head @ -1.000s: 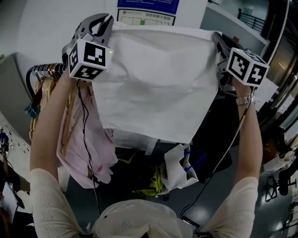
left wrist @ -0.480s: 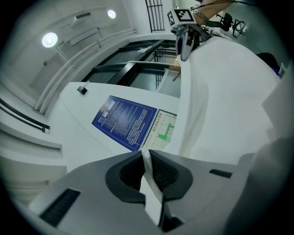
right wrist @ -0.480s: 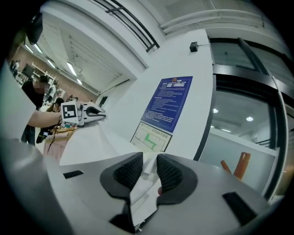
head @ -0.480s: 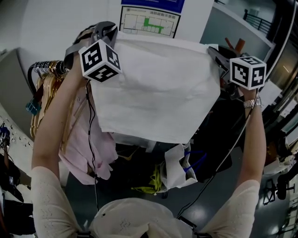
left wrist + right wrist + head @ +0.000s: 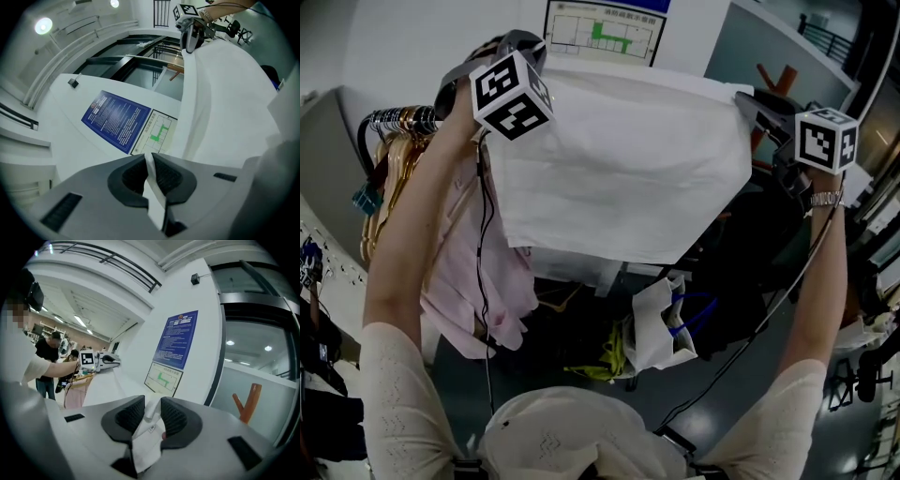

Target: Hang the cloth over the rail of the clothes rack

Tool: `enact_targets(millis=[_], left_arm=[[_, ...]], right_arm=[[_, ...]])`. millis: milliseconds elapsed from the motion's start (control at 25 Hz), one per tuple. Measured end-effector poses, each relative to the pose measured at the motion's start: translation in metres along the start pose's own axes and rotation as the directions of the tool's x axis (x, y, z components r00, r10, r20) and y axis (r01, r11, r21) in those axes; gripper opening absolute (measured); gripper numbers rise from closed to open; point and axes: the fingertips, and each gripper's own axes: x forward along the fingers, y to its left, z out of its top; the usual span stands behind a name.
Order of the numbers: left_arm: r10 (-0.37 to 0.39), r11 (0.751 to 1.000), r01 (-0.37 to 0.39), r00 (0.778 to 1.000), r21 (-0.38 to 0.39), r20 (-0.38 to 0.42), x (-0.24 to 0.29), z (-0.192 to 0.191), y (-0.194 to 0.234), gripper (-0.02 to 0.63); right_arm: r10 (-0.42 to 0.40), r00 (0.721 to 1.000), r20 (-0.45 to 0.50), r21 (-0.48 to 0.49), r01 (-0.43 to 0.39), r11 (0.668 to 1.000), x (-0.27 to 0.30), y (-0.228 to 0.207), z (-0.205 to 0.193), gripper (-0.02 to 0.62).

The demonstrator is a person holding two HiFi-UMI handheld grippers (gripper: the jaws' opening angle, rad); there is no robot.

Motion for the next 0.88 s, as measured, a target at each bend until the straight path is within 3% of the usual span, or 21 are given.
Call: enact_targets(millis=[80,160,280,360,480,600,720,800,880], left_arm=[[-0.028,0.999,0.027,0.999,-0.016,-0.022,0.001,-0.006,-0.001,0.018],[-0.034,0.999,0.032,0.998,-0.029,-0.044,0.001,-0.017,0.002,0.019],[-0.063,0.997,0.061,0.998,-0.036,-0.031,-0.007,-0.025,-0.004,0.019],[-0.062,0.998,0.061,0.998,-0.034,-0.022,-0.010,-0.024,-0.006,0.019],[-0.027,0.999,0.027,1.000,-0.025,0.002,-0.016,-0.024,-0.005,0.020],[0.008,0.997,-0.005,0.999,-0.071,0.037,-0.023,-0.026,0.001,0.020],[0.041,0.992,-0.031,0.996,-0.120,0.080,-0.027,-0.024,0.010,0.020],[0.030,0.990,-0.016,0.995,-0.140,0.098,-0.029,-0.024,0.010,0.020],[0.001,0.985,0.019,0.993,-0.170,0.121,-0.029,-0.022,0.011,0.020]], right_arm=[[-0.004,0.999,-0.032,-0.003,0.004,1.000,-0.003,-0.005,-0.011,0.106],[-0.084,0.995,-0.046,0.004,0.084,0.996,-0.016,-0.028,-0.020,0.107],[-0.168,0.986,0.008,0.029,0.168,0.985,-0.034,-0.043,-0.016,0.107],[-0.158,0.985,0.063,-0.052,0.161,0.986,-0.028,-0.020,0.004,0.107],[-0.061,0.989,0.135,-0.206,0.088,0.975,0.001,0.043,0.046,0.107],[0.109,0.977,0.183,-0.285,-0.054,0.957,0.045,0.115,0.083,0.107],[0.264,0.953,0.148,-0.345,-0.200,0.917,0.101,0.177,0.093,0.107],[0.298,0.947,0.117,-0.375,-0.236,0.896,0.138,0.202,0.094,0.107],[0.292,0.950,0.111,-0.374,-0.233,0.898,0.168,0.208,0.101,0.107]])
